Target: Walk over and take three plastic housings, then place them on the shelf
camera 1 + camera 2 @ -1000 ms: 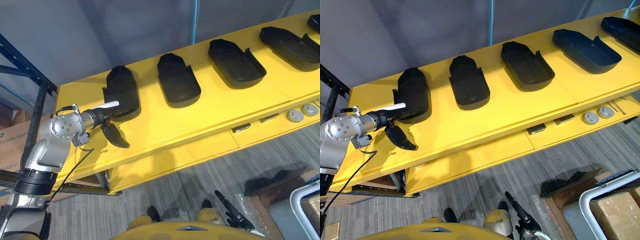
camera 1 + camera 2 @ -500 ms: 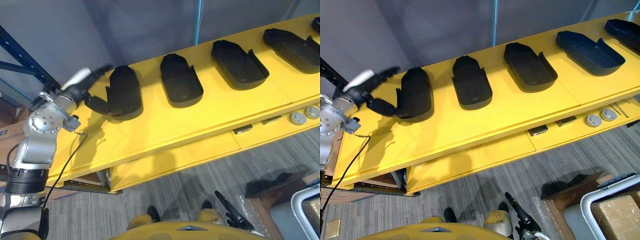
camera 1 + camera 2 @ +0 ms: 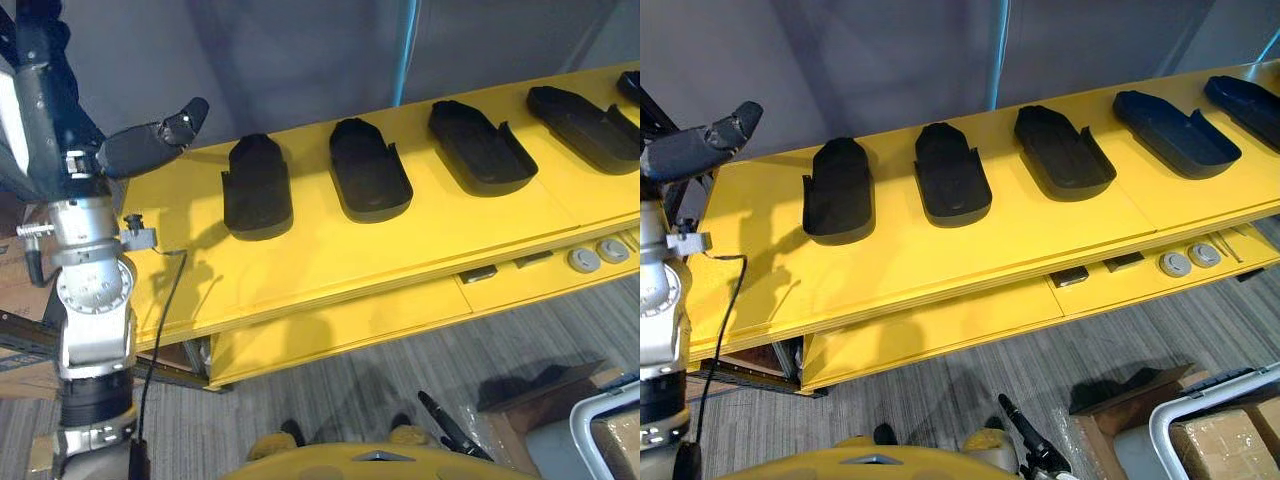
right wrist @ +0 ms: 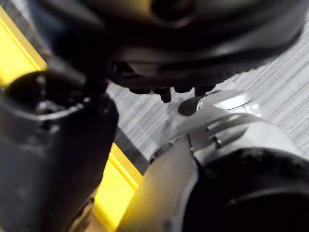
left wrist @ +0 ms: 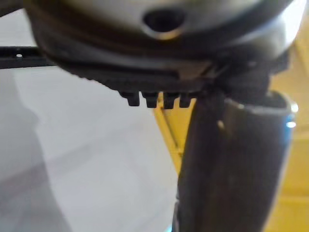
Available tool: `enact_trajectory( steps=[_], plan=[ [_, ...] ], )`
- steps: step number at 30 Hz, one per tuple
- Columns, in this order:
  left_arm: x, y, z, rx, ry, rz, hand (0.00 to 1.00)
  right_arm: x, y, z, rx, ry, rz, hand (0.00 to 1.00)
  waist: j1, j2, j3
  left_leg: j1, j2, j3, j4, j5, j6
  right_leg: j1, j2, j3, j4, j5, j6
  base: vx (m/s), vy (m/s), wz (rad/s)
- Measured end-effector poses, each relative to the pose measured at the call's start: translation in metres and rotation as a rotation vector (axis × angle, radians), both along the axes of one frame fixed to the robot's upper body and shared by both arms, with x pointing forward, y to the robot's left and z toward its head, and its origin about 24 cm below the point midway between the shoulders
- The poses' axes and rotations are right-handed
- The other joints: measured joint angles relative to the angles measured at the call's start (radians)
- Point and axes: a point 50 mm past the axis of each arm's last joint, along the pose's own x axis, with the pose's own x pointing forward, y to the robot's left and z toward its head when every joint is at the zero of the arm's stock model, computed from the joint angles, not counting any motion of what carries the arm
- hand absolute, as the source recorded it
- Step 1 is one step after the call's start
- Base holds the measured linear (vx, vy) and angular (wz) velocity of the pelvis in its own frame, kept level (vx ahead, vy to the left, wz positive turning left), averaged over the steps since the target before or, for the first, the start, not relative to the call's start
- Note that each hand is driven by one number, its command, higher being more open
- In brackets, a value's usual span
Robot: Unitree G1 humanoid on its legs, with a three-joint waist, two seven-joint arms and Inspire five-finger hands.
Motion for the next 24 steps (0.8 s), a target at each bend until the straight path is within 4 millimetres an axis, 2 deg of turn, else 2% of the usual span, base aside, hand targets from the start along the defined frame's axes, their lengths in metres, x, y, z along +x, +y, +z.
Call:
enact_trajectory(
  steps=[3, 7, 12, 14, 17, 20, 22, 24],
  plan=[
    [-0.022, -0.003, -0.022, -0.037, -0.012, 0.028, 1.00, 0.000, 0.003, -0.001, -0.002, 0.014, 0.030, 1.00, 0.006, -0.001, -0.004, 0.015, -0.005, -0.006, -0.013, 0.001, 0.000, 0.019, -0.001, -0.007, -0.008, 0.000, 0.000, 0.03, -0.004, 0.06],
    [-0.047, -0.005, -0.058, -0.054, 0.053, 0.166, 1.00, -0.003, 0.005, -0.002, -0.010, 0.032, 0.044, 1.00, 0.031, -0.007, -0.029, 0.014, -0.011, -0.035, -0.025, 0.006, -0.001, 0.033, -0.002, -0.035, -0.011, -0.005, -0.006, 0.02, -0.006, 0.19],
    [-0.057, 0.001, -0.104, -0.033, 0.205, 0.352, 1.00, -0.004, 0.006, -0.002, -0.015, 0.049, 0.103, 1.00, 0.062, -0.022, -0.049, 0.016, -0.022, -0.086, -0.077, 0.048, 0.002, 0.042, -0.003, -0.091, -0.007, -0.012, -0.018, -0.02, -0.019, 0.34],
    [-0.068, 0.001, -0.129, -0.048, 0.267, 0.459, 1.00, 0.000, 0.008, -0.002, -0.011, 0.043, 0.127, 1.00, 0.071, -0.033, -0.056, 0.021, -0.027, -0.108, -0.117, 0.074, 0.005, 0.043, -0.002, -0.117, -0.006, -0.014, -0.019, -0.04, -0.012, 0.31],
    [-0.081, 0.001, -0.146, -0.031, 0.269, 0.579, 1.00, 0.005, 0.012, -0.002, -0.003, 0.038, 0.158, 1.00, 0.085, -0.048, -0.058, 0.023, -0.032, -0.125, -0.125, 0.084, 0.007, 0.050, -0.004, -0.132, -0.003, -0.019, -0.026, -0.04, 0.002, 0.17],
    [-0.089, -0.001, -0.147, -0.007, 0.210, 0.623, 1.00, 0.008, 0.013, -0.002, -0.001, 0.035, 0.185, 1.00, 0.085, -0.055, -0.063, 0.022, -0.036, -0.134, -0.127, 0.088, 0.009, 0.051, -0.009, -0.142, 0.008, -0.023, -0.026, -0.04, 0.011, 0.11],
    [-0.091, 0.000, -0.152, -0.012, 0.210, 0.638, 1.00, 0.009, 0.013, -0.002, 0.002, 0.031, 0.192, 1.00, 0.085, -0.052, -0.066, 0.021, -0.037, -0.138, -0.128, 0.093, 0.009, 0.051, -0.010, -0.145, 0.009, -0.024, -0.024, -0.05, 0.009, 0.05],
    [-0.091, 0.002, -0.166, -0.023, 0.275, 0.651, 1.00, 0.013, 0.013, -0.002, 0.004, 0.030, 0.209, 1.00, 0.083, -0.049, -0.066, 0.020, -0.037, -0.143, -0.129, 0.095, 0.006, 0.051, -0.010, -0.149, 0.008, -0.024, -0.023, -0.06, 0.004, 0.05]
  ],
)
